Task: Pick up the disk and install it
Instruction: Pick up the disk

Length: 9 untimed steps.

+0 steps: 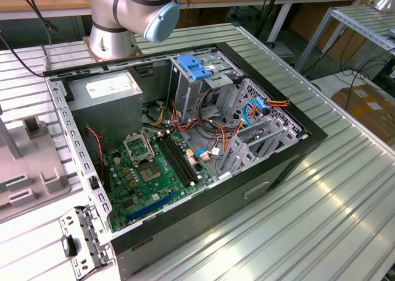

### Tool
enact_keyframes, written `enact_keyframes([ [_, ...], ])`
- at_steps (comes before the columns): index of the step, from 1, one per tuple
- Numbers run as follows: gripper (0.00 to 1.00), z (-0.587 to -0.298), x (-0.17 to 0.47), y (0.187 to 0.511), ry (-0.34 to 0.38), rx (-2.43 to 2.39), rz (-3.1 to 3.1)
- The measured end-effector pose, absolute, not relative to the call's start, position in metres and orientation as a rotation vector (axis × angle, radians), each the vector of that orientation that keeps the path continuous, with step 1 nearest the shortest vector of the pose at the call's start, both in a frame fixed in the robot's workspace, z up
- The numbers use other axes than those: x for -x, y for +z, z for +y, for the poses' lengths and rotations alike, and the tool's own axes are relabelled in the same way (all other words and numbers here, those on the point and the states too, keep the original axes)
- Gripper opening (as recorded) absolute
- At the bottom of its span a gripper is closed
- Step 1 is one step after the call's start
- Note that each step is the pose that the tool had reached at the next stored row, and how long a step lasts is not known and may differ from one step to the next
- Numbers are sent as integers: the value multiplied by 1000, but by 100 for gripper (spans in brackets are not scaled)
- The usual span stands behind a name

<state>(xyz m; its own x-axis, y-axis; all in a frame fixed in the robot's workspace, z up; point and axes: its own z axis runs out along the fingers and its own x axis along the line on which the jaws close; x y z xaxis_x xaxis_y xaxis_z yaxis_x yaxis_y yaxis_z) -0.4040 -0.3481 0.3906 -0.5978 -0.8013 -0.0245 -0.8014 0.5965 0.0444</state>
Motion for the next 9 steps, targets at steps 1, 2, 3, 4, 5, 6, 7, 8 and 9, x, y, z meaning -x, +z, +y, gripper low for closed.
enact_keyframes([
  [1, 11, -348, 404, 391, 80, 1417, 2801],
  [2, 11, -348, 404, 391, 80, 1425, 2797],
  [3, 11, -348, 404, 391, 80, 1446, 2787],
  [4, 11, -348, 404, 391, 80, 1458, 2780],
  [5, 11, -348, 404, 391, 80, 1466, 2776],
  [6, 11, -348, 404, 391, 80, 1477, 2771],
  [7, 11, -348, 404, 391, 80, 1486, 2766],
  [8, 11, -348, 404, 391, 80, 1495, 2762],
  [9, 11, -348, 404, 391, 80, 1504, 2757],
])
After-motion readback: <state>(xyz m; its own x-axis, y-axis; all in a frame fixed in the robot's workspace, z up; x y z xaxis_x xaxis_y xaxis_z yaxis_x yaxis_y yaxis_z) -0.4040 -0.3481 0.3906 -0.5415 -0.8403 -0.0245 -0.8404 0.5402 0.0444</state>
